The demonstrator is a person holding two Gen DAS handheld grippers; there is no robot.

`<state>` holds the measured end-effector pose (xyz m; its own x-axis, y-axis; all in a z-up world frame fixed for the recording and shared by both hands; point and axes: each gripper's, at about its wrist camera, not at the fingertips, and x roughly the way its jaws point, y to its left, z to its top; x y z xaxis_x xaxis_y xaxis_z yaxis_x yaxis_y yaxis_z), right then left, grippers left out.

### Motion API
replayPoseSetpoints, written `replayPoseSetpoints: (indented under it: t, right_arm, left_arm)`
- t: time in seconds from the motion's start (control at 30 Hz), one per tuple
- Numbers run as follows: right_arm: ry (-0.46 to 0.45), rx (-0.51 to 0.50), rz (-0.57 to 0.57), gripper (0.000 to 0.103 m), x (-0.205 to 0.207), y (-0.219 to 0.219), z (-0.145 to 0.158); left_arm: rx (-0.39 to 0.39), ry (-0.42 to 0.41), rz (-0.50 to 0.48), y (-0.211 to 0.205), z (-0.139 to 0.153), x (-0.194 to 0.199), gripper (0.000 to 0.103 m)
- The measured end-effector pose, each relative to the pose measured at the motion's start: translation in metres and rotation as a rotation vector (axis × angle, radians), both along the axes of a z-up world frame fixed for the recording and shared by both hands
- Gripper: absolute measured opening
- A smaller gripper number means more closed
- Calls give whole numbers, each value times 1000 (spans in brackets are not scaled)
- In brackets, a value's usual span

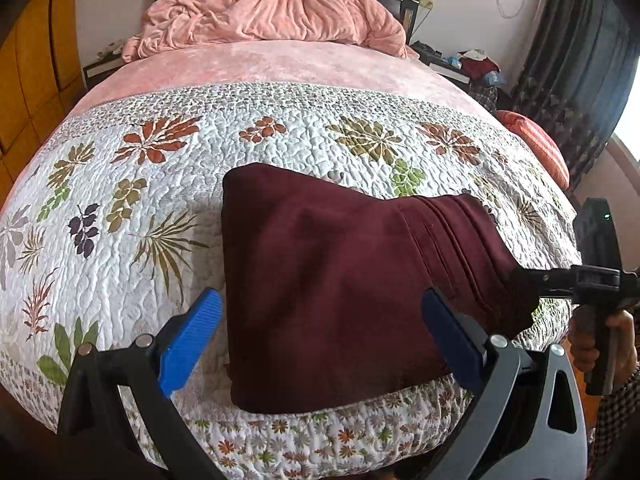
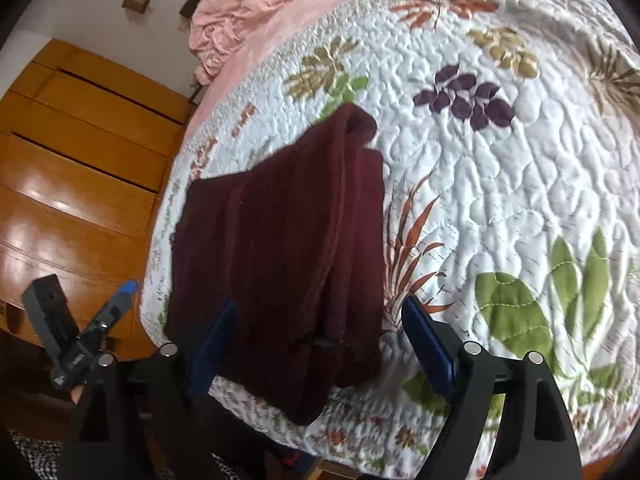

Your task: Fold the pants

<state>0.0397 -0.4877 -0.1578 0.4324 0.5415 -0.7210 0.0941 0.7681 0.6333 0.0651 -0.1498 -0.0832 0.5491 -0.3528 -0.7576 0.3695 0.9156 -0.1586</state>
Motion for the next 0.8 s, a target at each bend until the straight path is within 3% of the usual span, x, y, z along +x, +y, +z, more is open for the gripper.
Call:
replayPoseSetpoints:
  t: [0.1,0.3,0.47,0.63,0.73,0.8]
  right_arm:
    - [21,5,11,84,7,6,-11]
    - [29,20,26,89,13,15,-23]
    - [16,32,53,89,19,17,-24]
    - [17,52,110,89,30,27,-29]
    - [20,71,118,89,37,28,-33]
    - [17,82,124,89,42,29,-34]
  left_arm:
    - [3,32,-5,-1,-11,10,100]
    - [-37,184,-14,8,-46,34,100]
    - [-139,287,-117,26,-63,49,100]
    - [-246,487,-114,48,-93,82,100]
    - [-347,576,-165,44,-108,93,100]
    - [-369,598,-195,35,-109,94,100]
